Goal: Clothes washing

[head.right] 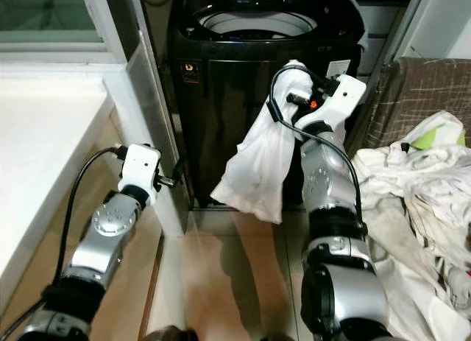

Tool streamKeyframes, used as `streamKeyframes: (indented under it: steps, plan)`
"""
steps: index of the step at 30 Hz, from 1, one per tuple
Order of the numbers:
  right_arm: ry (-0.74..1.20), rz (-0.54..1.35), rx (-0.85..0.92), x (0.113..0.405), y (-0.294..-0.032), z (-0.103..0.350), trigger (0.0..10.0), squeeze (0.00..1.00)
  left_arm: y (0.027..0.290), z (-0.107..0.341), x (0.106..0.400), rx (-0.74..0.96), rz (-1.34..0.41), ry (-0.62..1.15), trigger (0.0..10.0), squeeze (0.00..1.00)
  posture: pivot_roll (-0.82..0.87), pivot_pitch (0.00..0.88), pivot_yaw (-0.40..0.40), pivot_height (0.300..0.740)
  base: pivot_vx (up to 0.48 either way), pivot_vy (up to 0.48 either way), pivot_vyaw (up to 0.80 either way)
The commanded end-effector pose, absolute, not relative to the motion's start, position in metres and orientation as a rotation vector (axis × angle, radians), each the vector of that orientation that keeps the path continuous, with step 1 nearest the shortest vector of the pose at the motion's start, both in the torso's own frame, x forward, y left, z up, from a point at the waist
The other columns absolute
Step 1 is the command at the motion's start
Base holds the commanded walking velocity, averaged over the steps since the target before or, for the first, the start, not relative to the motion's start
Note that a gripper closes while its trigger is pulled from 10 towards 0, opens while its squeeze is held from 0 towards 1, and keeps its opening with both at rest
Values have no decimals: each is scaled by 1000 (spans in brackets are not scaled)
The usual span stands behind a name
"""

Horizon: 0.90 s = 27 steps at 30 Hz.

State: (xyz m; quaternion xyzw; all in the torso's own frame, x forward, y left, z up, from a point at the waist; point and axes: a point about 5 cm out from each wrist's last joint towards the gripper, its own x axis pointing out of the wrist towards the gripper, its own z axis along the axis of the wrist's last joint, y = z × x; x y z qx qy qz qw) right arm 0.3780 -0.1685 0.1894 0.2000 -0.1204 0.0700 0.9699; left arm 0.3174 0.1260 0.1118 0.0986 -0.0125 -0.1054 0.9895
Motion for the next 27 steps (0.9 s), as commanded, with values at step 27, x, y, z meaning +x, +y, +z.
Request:
streamKeyframes:
  steps: [27]
  plan:
    - [-187, 69, 25, 313, -167, 139, 0, 0, 135, 144, 304, 186, -146, -48, 10000, 0, -115, 0, 19, 740, 0, 0, 0]
